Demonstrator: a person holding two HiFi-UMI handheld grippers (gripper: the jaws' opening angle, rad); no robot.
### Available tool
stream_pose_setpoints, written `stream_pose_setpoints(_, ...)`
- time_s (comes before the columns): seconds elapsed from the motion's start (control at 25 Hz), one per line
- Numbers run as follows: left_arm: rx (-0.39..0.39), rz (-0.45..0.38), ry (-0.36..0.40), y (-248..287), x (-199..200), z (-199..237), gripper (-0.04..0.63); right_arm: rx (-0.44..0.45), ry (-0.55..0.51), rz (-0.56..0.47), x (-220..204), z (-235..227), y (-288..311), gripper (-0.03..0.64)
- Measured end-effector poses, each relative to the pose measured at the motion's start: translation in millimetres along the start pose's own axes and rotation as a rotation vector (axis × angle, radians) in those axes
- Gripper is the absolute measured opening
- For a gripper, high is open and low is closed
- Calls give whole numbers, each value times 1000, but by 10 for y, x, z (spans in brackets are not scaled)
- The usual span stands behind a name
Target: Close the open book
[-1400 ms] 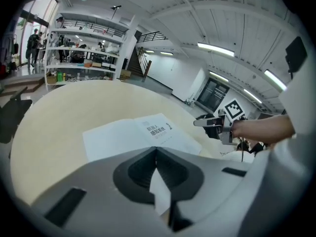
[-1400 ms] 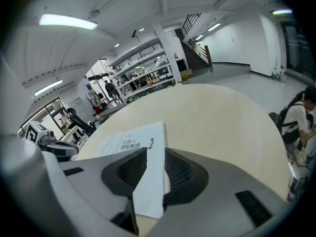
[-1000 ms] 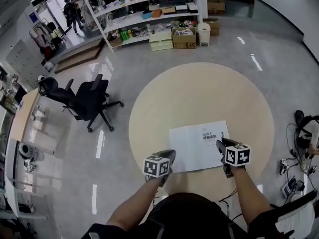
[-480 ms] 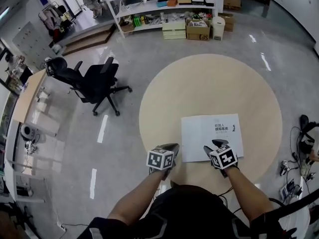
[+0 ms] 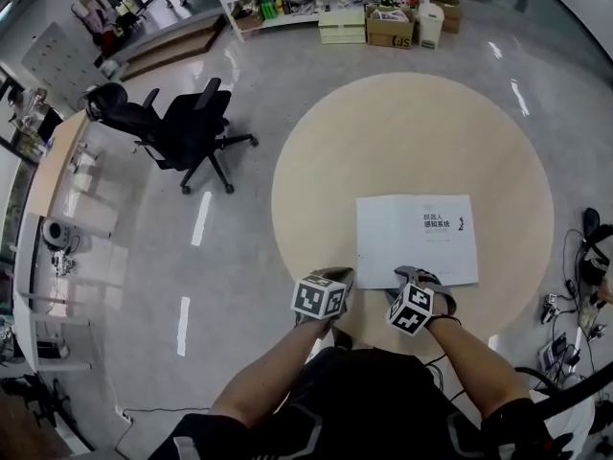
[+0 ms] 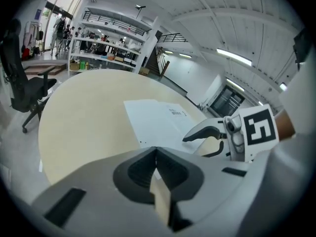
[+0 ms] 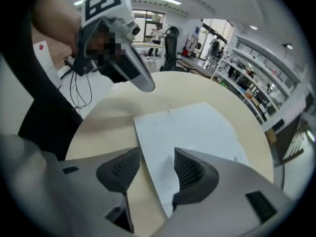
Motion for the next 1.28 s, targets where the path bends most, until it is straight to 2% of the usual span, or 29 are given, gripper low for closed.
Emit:
stream_pose_setpoints(0.08,-2,3,-3,-1,-30,-7,-14,-12,-89,28,-35,72,54,199)
stream_pose_setpoints(0.2,-6,8,-2,0,-60,1,-14,-51,-147,39,-50,104,108,199)
stream_pose_setpoints(0.52,-4,2,5,-43,-31,38,-14,-150,-131,19,-30,5,105,198)
stream_pose_setpoints(0.6,-4,0,10,-54,0,45,-14,-168,-96,-19,9,-13,47,193)
stream_pose_setpoints(0.72,-8,-3,23,-71,45,42,-14,-223,-16,-101,73,-41,-98,136)
stream_pose_setpoints(0.96,-26,-2,42,-1,154,18,-14,-324,210,-238,-13,-158,-361,132)
stream_pose_setpoints(1.28,-91,31,99,234,305,-300,-14,-410,471,-362,-374,-286,-720,121)
Point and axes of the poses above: the fingertips, and each gripper's own axes: y forward along the fingers, z to its left, x out of its top, the point moved 2 cm from there along -y, backward along the fingers, and after that the axes turned 5 degrees about -y, right-handed, at the moved point
